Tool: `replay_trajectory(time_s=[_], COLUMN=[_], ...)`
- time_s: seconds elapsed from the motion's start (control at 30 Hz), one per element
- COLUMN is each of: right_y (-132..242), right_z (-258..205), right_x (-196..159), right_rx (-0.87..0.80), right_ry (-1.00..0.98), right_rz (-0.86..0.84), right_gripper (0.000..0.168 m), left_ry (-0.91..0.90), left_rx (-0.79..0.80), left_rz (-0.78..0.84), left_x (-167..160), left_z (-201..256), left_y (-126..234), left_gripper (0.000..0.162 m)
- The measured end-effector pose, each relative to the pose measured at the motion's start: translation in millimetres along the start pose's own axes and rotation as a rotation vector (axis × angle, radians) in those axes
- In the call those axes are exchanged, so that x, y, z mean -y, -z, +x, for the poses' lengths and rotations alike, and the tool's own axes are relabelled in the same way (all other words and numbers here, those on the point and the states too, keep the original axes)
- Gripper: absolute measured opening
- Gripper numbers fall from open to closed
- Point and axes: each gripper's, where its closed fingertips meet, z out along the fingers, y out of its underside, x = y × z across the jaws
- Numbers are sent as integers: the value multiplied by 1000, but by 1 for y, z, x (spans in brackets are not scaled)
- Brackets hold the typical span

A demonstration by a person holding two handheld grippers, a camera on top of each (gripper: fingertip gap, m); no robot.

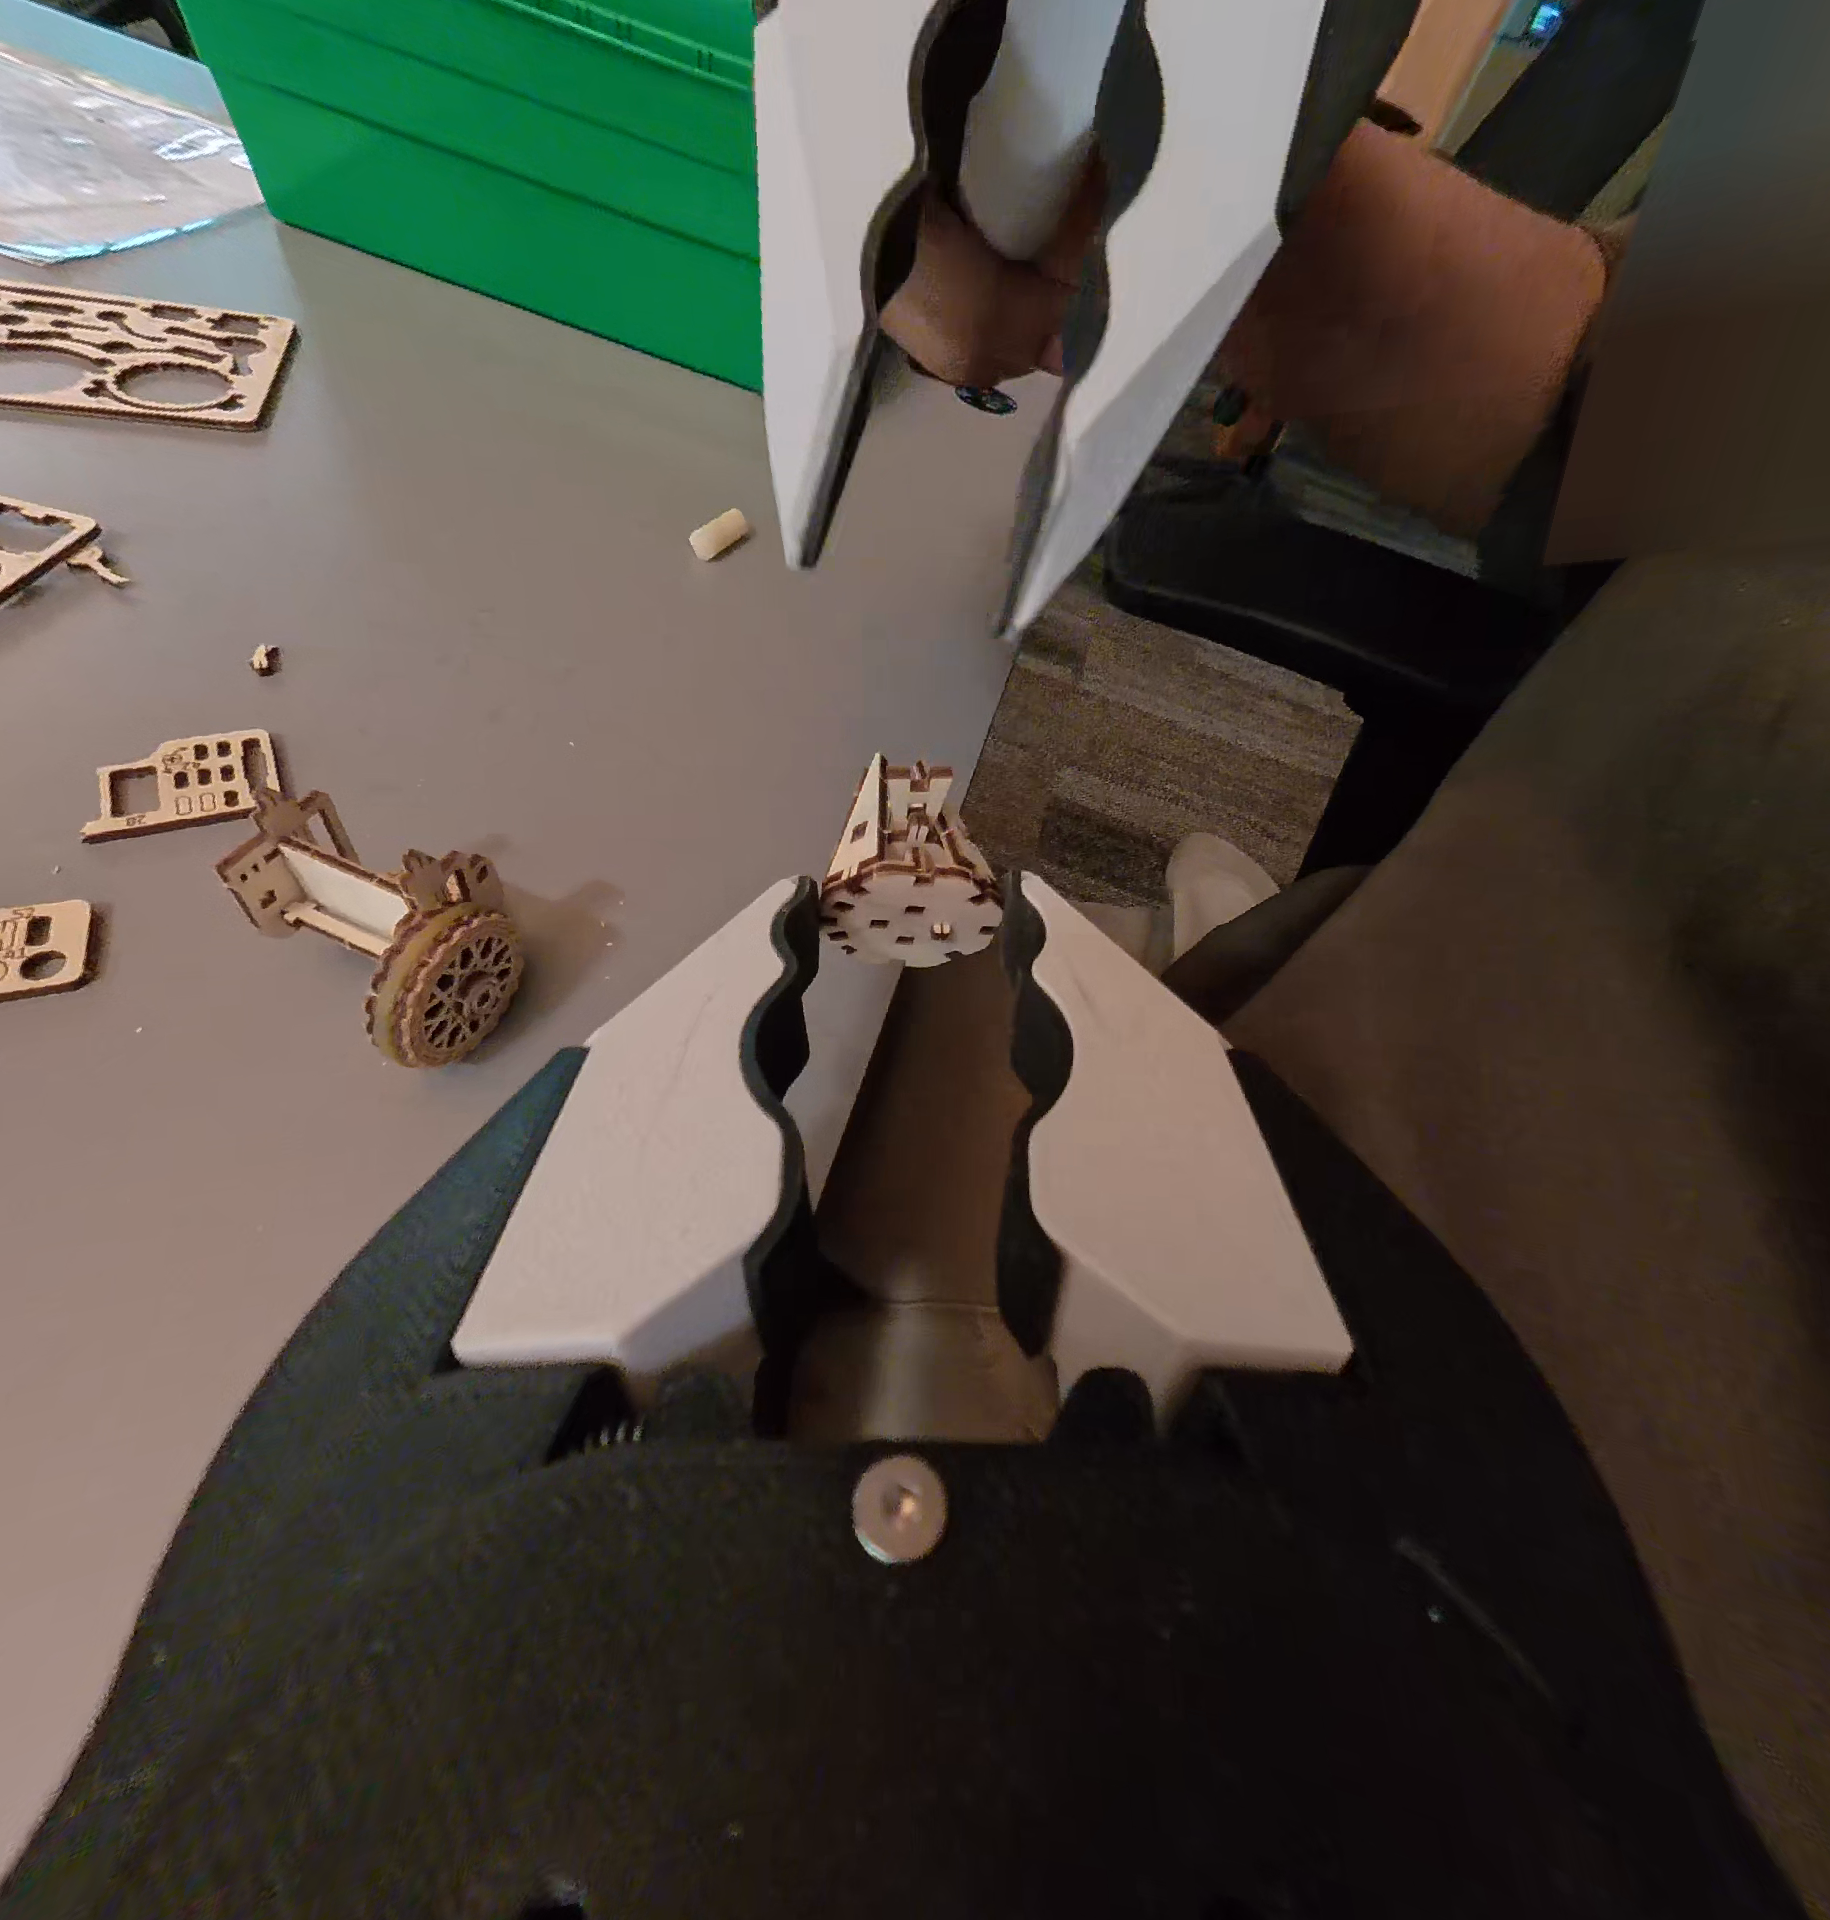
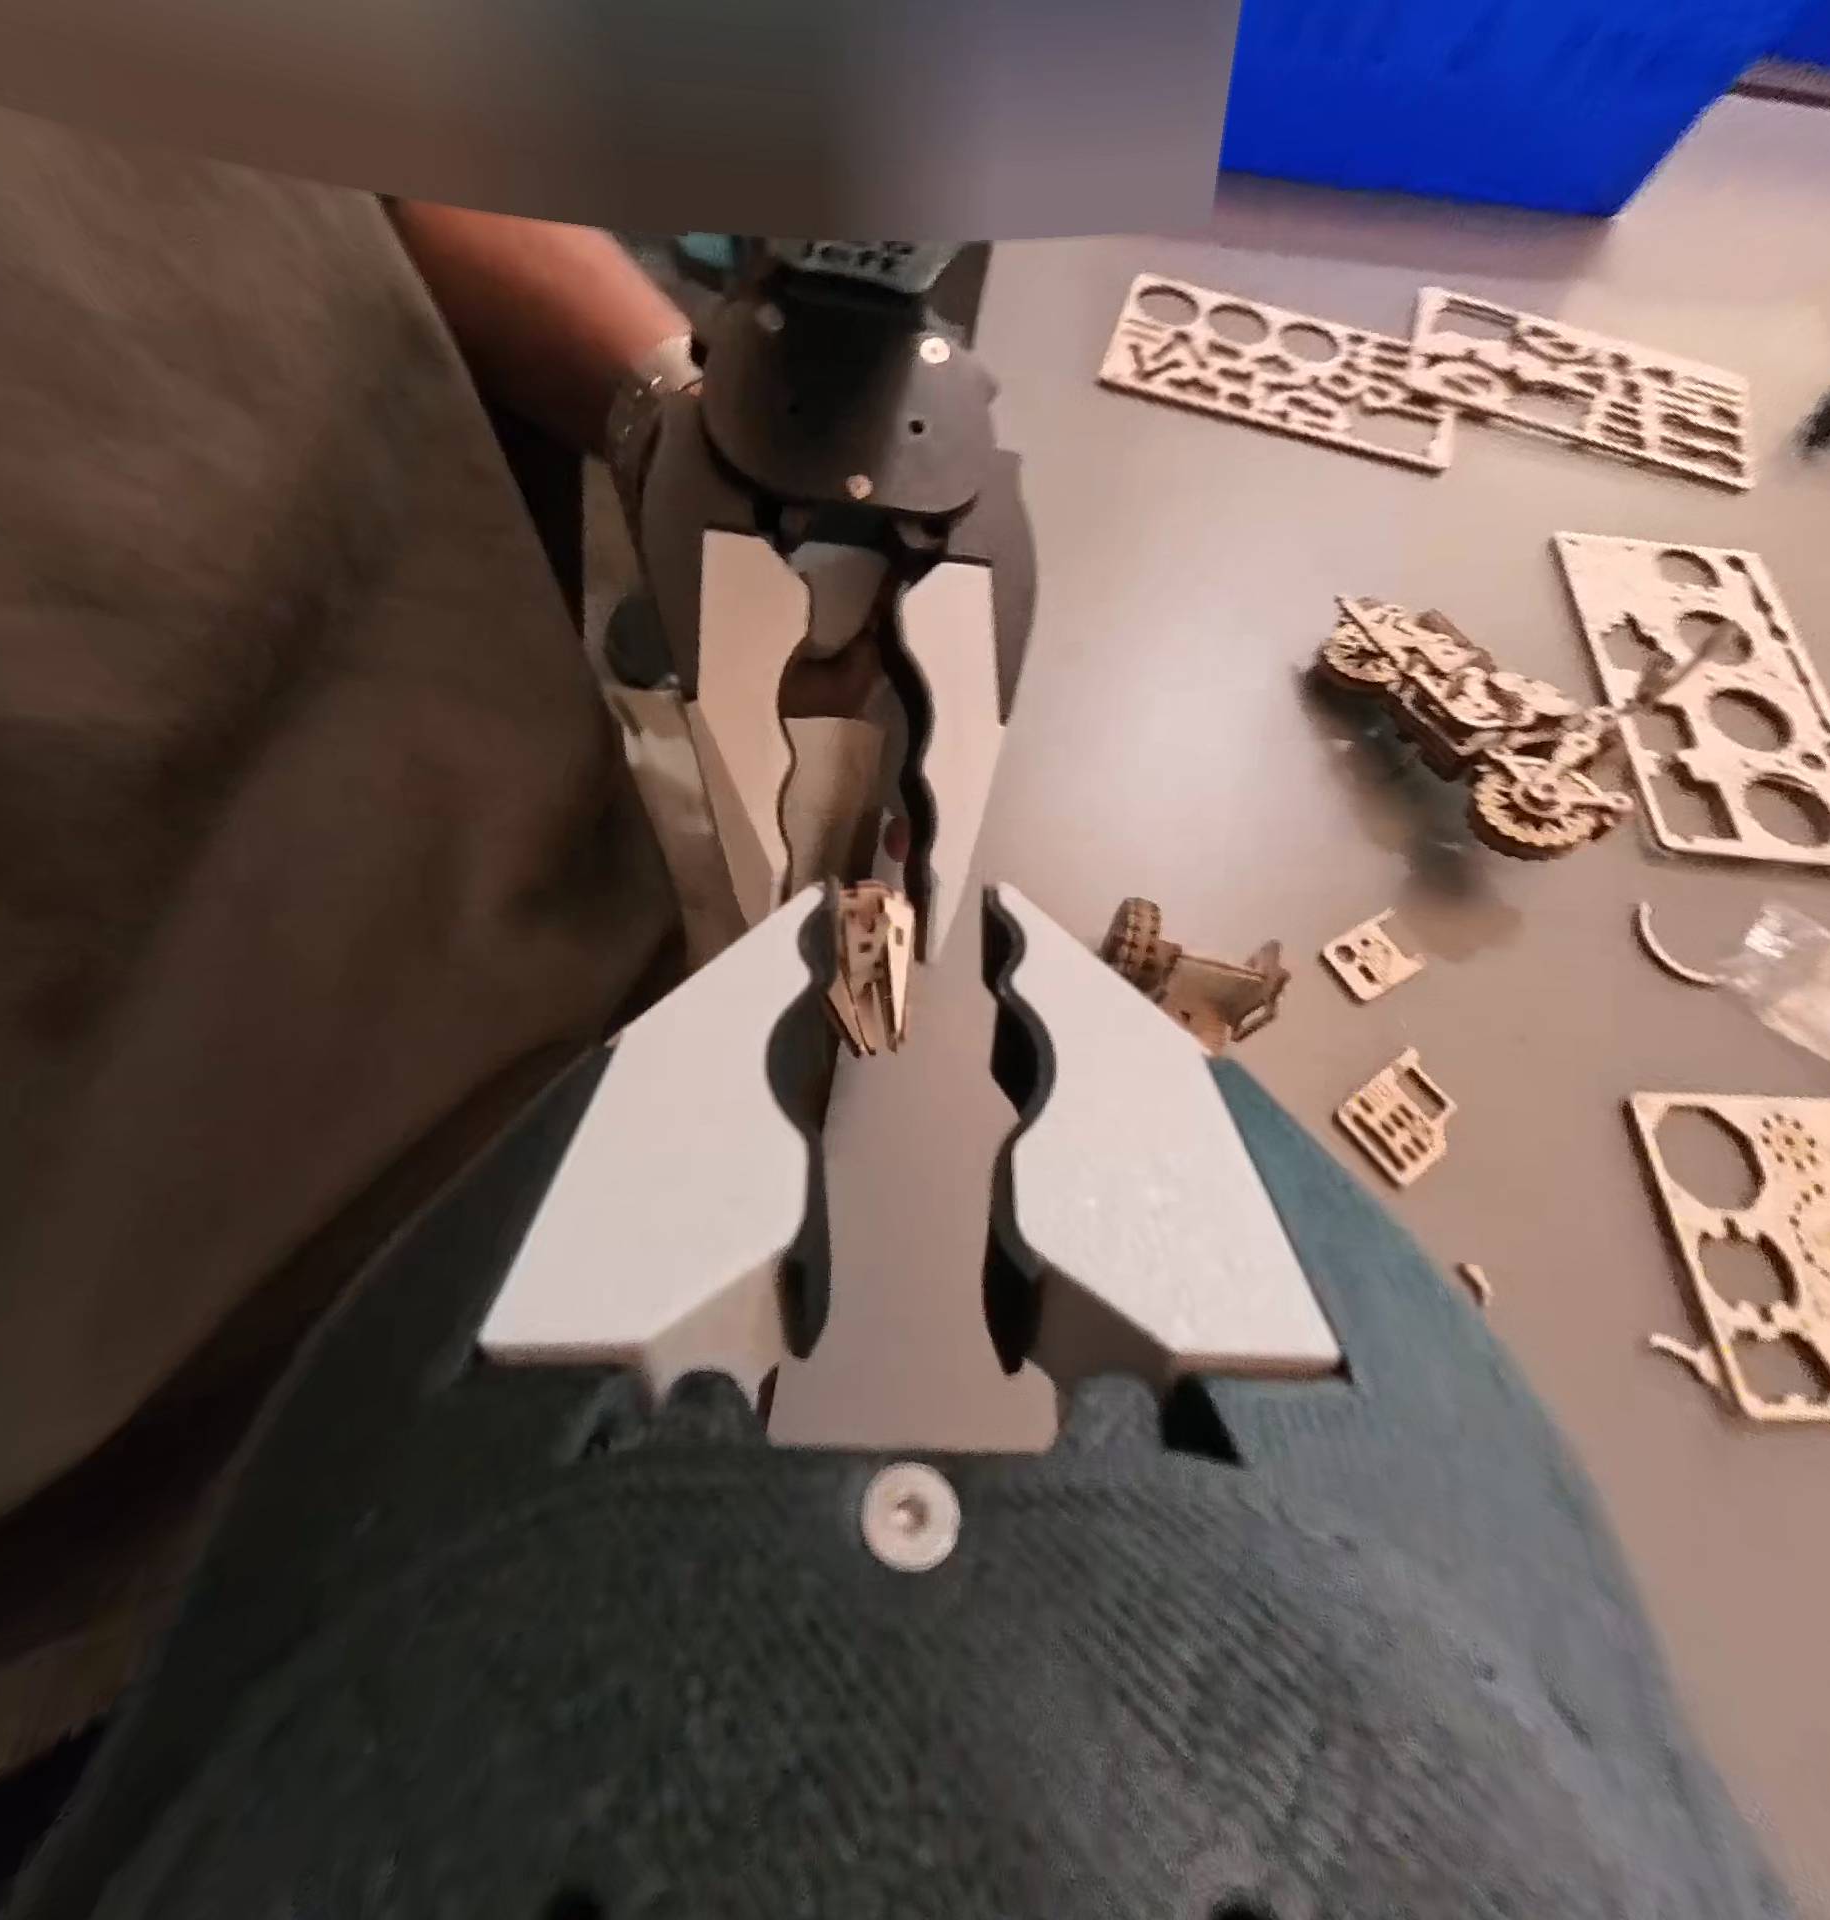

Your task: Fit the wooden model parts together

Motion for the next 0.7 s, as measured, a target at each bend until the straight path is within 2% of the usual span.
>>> replay_trajectory(time_s=[0.23, 0.4, 0.7], right_y=[0, -10, -20], right_z=[9, -2, -10], right_x=[-18, -20, -19], right_rx=[-140, -122, -115], right_ry=[-225, -304, -262], right_rz=[115, 160, 120], right_gripper=[0, 0, 0], left_ry=[2, -20, -30], left_rx=[17, 20, 24], left_rz=[-6, -18, -19], left_x=[-1, -3, -3], left_z=[-3, 0, 1], left_y=[-1, -3, -1], left_gripper=[33, 33, 33])
